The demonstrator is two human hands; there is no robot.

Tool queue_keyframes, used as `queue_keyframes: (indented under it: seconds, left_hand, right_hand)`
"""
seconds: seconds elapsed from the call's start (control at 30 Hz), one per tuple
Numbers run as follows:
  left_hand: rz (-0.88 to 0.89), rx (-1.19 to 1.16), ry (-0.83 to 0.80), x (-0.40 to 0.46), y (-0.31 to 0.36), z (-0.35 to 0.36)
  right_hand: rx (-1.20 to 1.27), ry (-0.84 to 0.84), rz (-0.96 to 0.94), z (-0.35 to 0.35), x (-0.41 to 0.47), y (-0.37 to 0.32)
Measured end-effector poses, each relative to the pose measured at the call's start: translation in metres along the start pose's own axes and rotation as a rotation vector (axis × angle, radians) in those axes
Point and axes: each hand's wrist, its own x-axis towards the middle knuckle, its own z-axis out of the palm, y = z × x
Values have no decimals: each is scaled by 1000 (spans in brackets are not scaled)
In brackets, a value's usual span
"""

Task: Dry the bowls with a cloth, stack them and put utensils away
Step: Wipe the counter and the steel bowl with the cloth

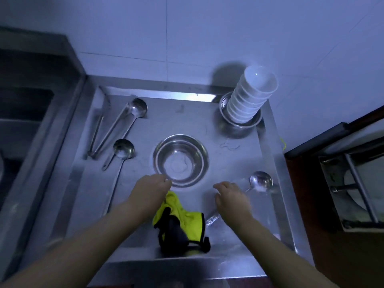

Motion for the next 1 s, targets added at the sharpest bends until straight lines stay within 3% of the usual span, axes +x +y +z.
queue_keyframes:
  seconds: [0.17,0.3,0.37,0.43,0.6,0.8,1.0]
  left_hand:
    - [-89,-221,-13,-50,2,32]
    - [-354,-694,-202,-55,9,35]
    - [-563,-965,-174,-54,13,37]
    - [-698,-1092,-175,-54,15,40]
    - [-711,-1175,-249,-54,8,33]
    - [-667,-1042,-61,-58,-28,-15]
    - [-649,-1305,61,-62,-14,-64]
  right_hand:
    - [119,-358,181,34,-48,-65]
    - [280,-428,354,42,-57,-80]
    - [394,-450,436,39,-56,-82]
    - [503,-396,478,34,-58,-82]
    - [746,-302,681,8,-58,-72]
    - [779,-112,714,-45,-43,-57]
    - [1004,-166,725,-76,-29,-83]
